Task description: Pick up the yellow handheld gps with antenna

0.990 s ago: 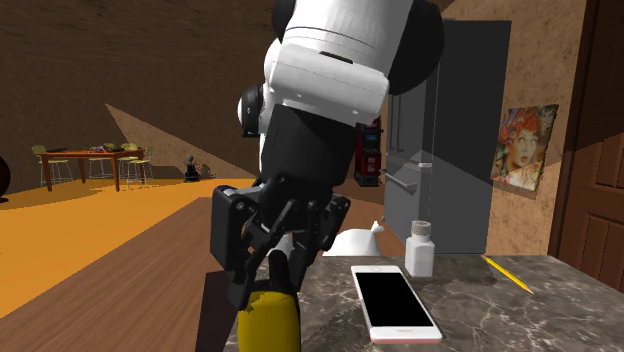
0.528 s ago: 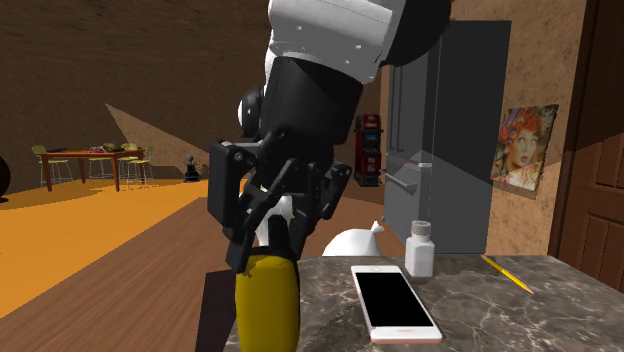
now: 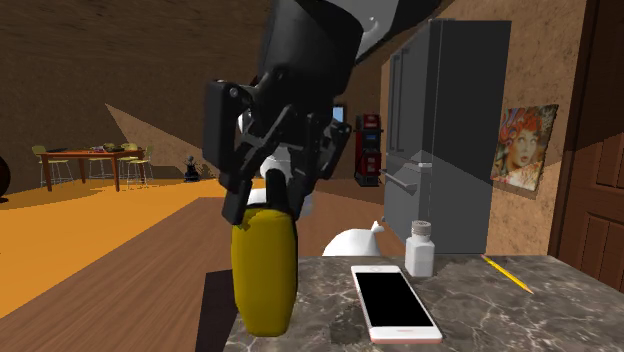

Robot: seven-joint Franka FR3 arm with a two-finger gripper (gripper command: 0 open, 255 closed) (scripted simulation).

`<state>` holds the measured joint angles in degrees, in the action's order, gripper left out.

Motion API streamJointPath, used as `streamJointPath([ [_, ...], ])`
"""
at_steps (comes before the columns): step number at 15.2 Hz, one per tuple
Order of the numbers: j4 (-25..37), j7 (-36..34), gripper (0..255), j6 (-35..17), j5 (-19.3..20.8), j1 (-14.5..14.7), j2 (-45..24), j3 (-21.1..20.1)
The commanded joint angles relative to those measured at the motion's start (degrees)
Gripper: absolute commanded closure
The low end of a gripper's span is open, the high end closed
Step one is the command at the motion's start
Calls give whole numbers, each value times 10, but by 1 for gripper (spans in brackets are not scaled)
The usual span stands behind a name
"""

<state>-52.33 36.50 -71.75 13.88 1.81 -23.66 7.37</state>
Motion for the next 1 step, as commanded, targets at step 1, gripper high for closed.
streamJointPath([
  [1, 8, 1, 255, 6, 0, 0, -3, 0],
])
